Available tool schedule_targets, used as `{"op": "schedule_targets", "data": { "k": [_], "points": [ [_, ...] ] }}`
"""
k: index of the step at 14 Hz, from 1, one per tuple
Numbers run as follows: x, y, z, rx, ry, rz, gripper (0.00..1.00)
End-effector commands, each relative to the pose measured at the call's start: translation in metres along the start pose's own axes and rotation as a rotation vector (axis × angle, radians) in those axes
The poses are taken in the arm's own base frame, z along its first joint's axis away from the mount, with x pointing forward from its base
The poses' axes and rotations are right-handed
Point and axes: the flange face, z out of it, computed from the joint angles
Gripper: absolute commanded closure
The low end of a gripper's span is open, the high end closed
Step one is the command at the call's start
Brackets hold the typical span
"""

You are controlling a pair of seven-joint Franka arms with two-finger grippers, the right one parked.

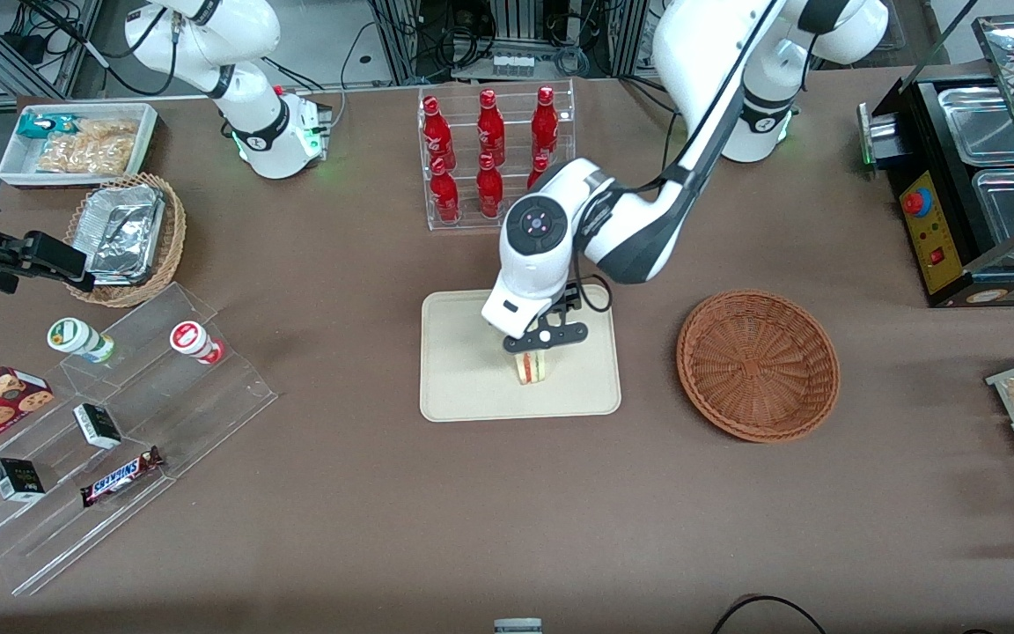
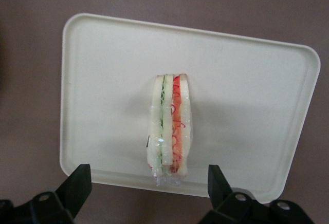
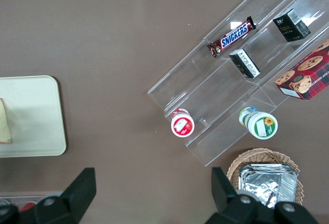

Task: Place sandwich from basket to tray

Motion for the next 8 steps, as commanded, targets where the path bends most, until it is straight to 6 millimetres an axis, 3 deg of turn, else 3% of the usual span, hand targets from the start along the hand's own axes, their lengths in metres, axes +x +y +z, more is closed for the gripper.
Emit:
{"op": "schedule_targets", "data": {
  "k": [1, 2, 5, 6, 7, 8],
  "points": [
    [0.005, -0.037, -0.055, 0.030, 0.044, -0.014, 0.00],
    [0.006, -0.049, -0.069, 0.050, 0.034, -0.026, 0.00],
    [0.024, -0.111, -0.092, 0.179, -0.066, -0.170, 0.00],
    [0.029, -0.126, -0.095, 0.184, -0.075, -0.187, 0.00],
    [0.050, -0.154, -0.092, 0.186, -0.088, -0.237, 0.00],
    [0.060, -0.169, -0.089, 0.190, -0.101, -0.237, 0.00]
  ]
}}
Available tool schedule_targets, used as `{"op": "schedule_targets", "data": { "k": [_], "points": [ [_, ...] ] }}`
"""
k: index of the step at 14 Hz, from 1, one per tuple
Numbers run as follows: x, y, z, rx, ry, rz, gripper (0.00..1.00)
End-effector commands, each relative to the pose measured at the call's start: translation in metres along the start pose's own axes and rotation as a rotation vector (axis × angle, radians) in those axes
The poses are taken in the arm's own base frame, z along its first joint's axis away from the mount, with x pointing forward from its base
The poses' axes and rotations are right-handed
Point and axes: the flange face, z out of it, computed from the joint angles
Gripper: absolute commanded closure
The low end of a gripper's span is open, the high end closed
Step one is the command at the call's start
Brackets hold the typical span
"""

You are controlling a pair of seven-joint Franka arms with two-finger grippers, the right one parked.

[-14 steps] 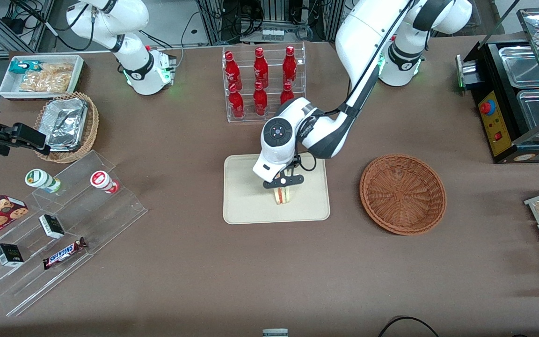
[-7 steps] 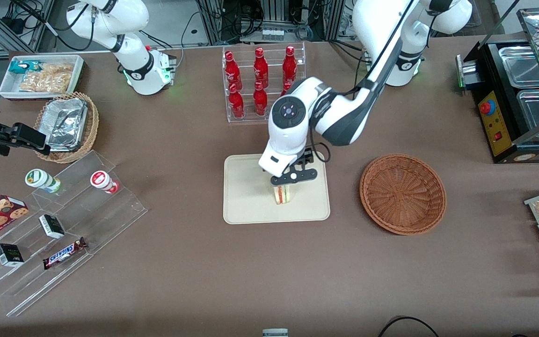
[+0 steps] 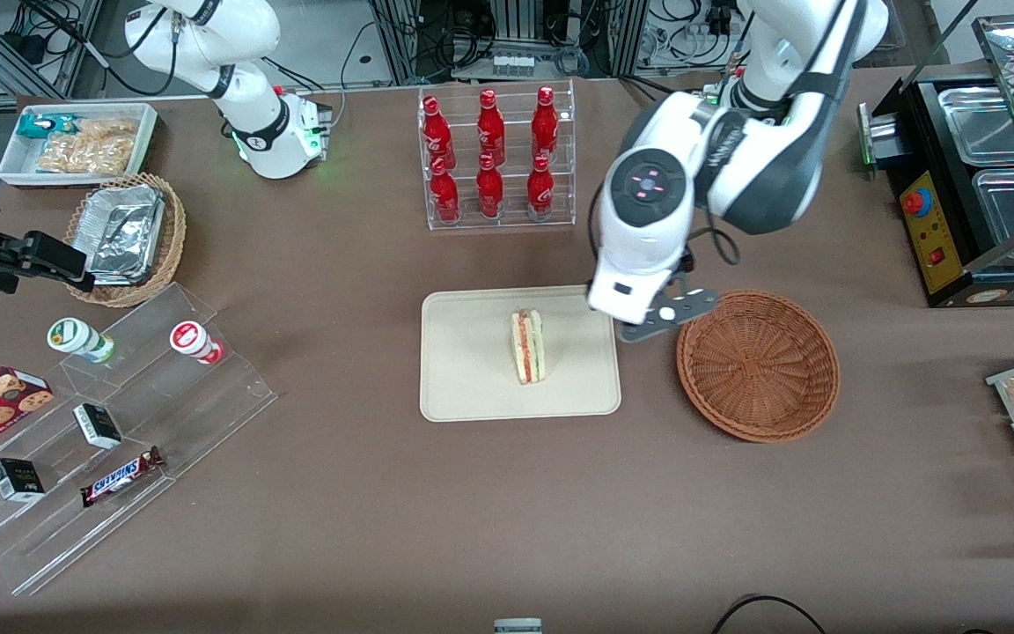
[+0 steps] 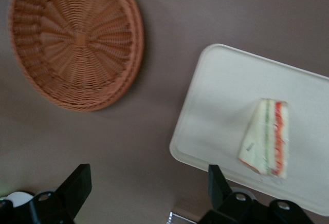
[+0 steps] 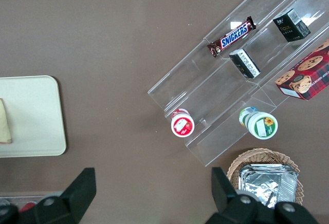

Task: Place sandwich from basket to tray

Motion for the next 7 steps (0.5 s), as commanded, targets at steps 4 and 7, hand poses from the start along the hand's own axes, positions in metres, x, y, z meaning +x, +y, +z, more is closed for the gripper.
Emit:
{"op": "schedule_targets", "data": {
  "k": [4, 7],
  "points": [
    [0.061, -0.099, 0.012, -0.014, -0.074, 0.017, 0.00],
    [0.071, -0.156, 0.006, -0.042, -0.092, 0.036, 0.00]
  ]
}}
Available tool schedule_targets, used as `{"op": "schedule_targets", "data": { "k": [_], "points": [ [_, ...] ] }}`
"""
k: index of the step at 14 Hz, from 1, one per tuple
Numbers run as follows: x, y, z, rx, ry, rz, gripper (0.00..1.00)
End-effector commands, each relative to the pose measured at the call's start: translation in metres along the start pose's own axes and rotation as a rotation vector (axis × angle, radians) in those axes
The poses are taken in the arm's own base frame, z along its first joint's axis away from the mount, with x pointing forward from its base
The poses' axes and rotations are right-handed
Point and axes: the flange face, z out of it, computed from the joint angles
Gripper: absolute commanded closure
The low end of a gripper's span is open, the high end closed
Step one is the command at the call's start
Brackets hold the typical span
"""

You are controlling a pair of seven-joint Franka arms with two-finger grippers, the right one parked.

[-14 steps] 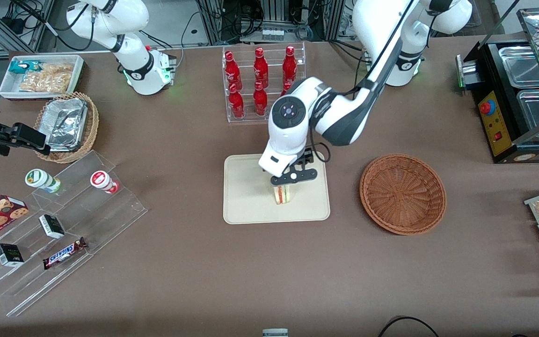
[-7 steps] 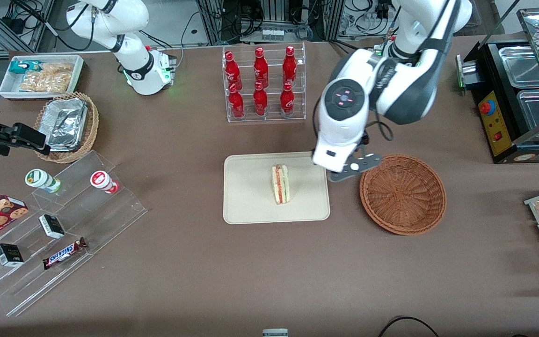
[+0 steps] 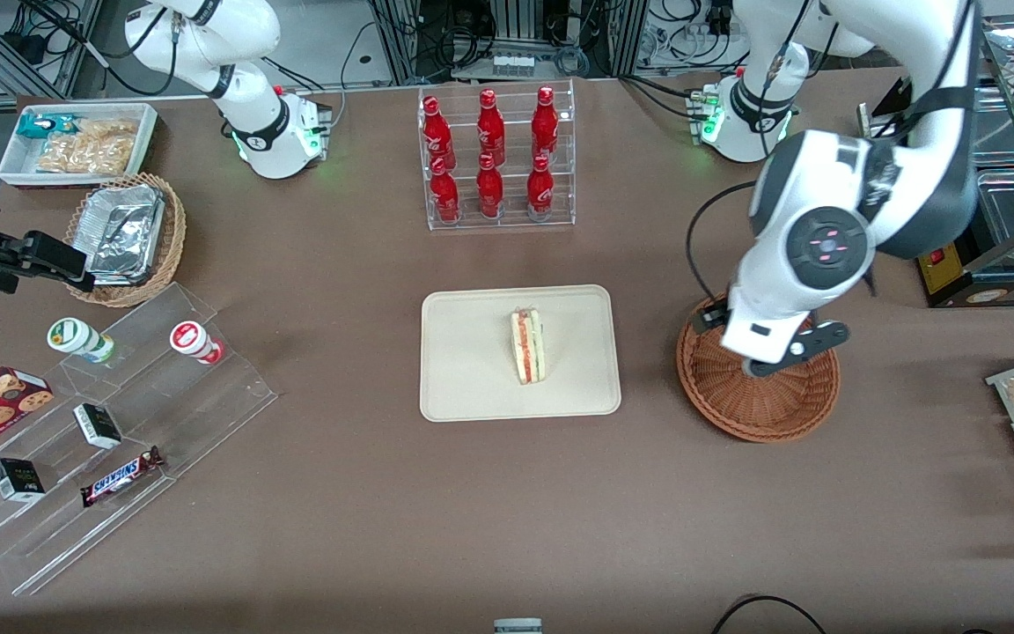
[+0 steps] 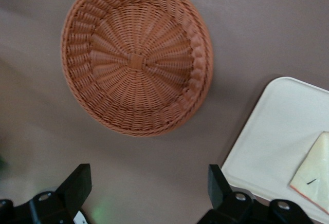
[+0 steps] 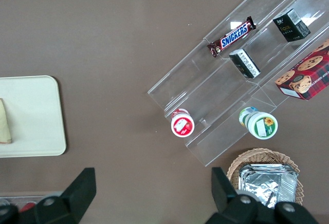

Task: Place sandwich from basket to tray

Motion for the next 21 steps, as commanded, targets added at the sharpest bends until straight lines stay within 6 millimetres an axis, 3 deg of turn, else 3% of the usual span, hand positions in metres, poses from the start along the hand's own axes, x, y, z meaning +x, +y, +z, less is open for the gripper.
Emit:
{"op": "schedule_targets", "data": {
  "k": [1, 5, 10, 12, 16, 21],
  "points": [
    [-0.014, -0.056, -0.011, -0.033, -0.022, 0.057, 0.00],
    [-0.020, -0.113, -0.019, -0.061, -0.025, 0.121, 0.00],
    [-0.034, -0.131, -0.029, -0.049, -0.007, 0.237, 0.00],
    [-0.032, -0.148, -0.033, -0.046, -0.016, 0.307, 0.00],
    [-0.036, -0.188, -0.057, -0.050, -0.049, 0.441, 0.00],
    [-0.041, -0.223, -0.102, -0.070, -0.032, 0.405, 0.00]
  ]
}}
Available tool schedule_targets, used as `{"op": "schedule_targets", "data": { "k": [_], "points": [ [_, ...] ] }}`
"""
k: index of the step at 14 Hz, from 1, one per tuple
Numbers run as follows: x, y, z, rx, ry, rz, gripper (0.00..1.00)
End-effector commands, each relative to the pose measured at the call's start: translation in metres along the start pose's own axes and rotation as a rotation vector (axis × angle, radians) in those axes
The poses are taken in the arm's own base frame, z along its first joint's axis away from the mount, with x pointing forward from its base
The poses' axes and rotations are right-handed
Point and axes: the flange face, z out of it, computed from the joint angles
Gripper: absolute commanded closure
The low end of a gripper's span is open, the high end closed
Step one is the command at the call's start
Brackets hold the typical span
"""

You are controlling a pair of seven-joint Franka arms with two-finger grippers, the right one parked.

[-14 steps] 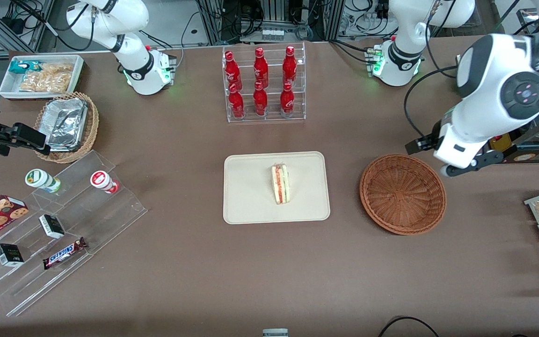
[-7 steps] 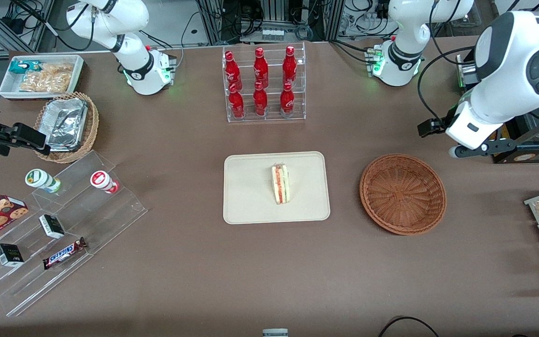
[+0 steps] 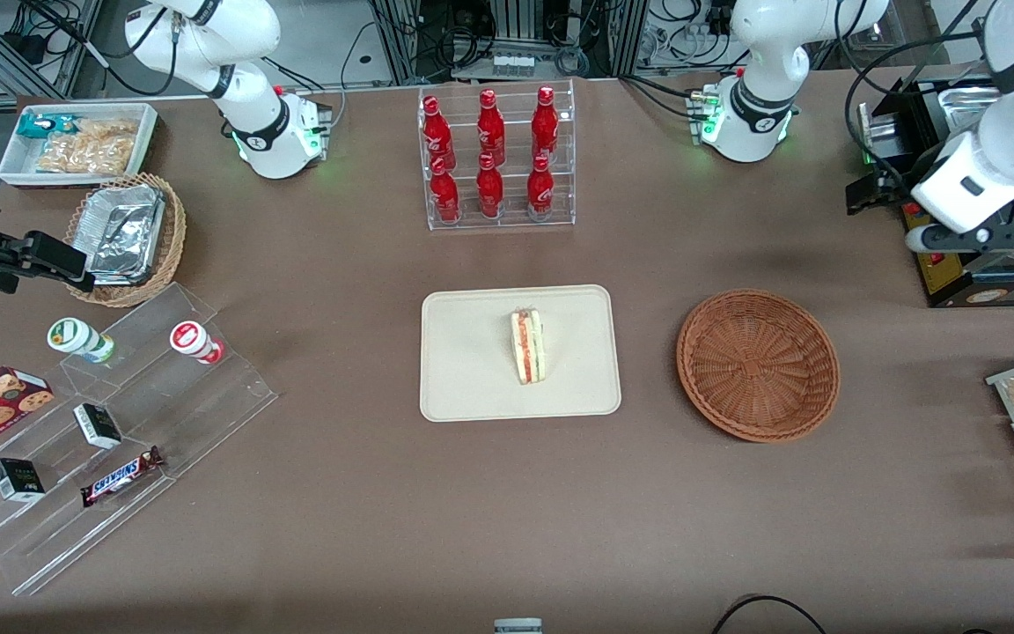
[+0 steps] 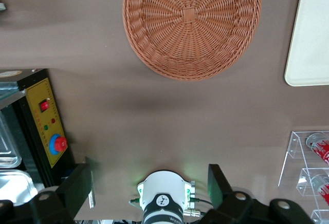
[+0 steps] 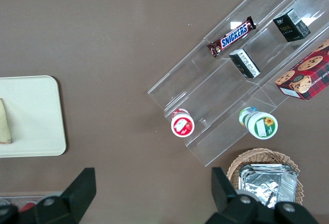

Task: Place sandwich from basket to tray

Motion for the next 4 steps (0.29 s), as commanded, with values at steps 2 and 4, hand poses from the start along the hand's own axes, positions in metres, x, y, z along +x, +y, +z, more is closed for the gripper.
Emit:
{"op": "schedule_targets", "data": {
  "k": [2, 4],
  "points": [
    [-0.017, -0.010, -0.044, 0.007, 0.058, -0.016, 0.00],
    [-0.017, -0.021, -0.061, -0.003, 0.107, -0.040, 0.00]
  ]
}}
